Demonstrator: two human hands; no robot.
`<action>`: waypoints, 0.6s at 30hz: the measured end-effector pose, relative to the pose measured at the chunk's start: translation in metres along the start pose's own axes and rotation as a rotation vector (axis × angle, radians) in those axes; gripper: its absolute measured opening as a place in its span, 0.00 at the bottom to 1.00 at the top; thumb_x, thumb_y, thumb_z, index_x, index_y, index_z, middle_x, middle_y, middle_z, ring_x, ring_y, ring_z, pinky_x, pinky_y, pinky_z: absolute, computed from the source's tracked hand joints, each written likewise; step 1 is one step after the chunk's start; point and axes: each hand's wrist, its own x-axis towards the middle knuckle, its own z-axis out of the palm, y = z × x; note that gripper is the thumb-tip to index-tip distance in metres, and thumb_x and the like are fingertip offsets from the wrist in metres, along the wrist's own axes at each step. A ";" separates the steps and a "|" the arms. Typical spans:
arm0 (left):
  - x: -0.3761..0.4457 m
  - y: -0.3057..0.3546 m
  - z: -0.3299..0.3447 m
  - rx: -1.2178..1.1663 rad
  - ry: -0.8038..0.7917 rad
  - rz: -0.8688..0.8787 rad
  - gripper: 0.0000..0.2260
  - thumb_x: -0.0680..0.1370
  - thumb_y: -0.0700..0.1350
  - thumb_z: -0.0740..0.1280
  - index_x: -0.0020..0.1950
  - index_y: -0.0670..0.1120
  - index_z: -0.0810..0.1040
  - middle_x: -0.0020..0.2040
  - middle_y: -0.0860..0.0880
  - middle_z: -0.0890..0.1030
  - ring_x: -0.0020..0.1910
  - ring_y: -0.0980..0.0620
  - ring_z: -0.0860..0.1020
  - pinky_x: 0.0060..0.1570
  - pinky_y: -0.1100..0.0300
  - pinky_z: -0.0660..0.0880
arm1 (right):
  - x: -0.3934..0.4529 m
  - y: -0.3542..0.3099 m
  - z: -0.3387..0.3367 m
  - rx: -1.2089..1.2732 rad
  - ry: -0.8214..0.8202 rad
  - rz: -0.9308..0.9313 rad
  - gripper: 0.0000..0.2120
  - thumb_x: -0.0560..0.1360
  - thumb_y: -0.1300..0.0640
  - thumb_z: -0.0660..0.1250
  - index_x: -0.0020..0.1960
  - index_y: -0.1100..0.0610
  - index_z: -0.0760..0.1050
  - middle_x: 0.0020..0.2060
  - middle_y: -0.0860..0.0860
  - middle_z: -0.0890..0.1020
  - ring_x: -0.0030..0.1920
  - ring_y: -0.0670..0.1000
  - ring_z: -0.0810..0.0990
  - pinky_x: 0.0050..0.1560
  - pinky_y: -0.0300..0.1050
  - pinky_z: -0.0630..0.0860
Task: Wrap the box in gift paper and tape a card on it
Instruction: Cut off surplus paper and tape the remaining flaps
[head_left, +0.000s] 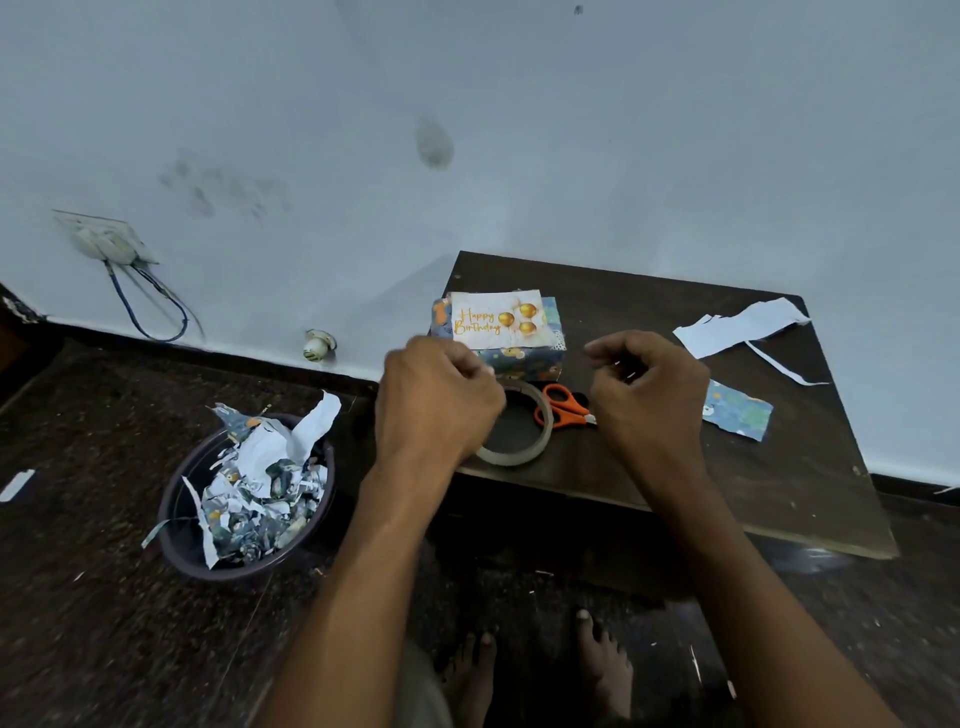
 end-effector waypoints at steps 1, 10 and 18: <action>-0.010 0.001 0.003 0.057 -0.078 -0.021 0.06 0.73 0.45 0.74 0.36 0.49 0.85 0.33 0.54 0.83 0.35 0.56 0.82 0.40 0.57 0.82 | -0.003 0.001 -0.002 -0.008 -0.002 0.017 0.13 0.69 0.69 0.67 0.44 0.55 0.85 0.38 0.44 0.83 0.40 0.42 0.81 0.42 0.28 0.74; -0.038 0.015 0.040 0.505 -0.324 0.133 0.15 0.73 0.53 0.76 0.57 0.49 0.83 0.55 0.48 0.82 0.55 0.46 0.80 0.55 0.53 0.76 | -0.049 0.003 -0.019 0.030 -0.118 0.146 0.15 0.69 0.70 0.69 0.46 0.53 0.86 0.41 0.45 0.85 0.39 0.40 0.80 0.44 0.33 0.76; -0.039 0.011 0.023 0.255 -0.284 0.065 0.06 0.70 0.42 0.78 0.41 0.53 0.86 0.42 0.53 0.85 0.44 0.52 0.82 0.47 0.57 0.79 | -0.045 0.006 -0.014 0.133 -0.138 0.085 0.13 0.71 0.64 0.74 0.52 0.49 0.83 0.47 0.45 0.84 0.49 0.44 0.81 0.51 0.43 0.78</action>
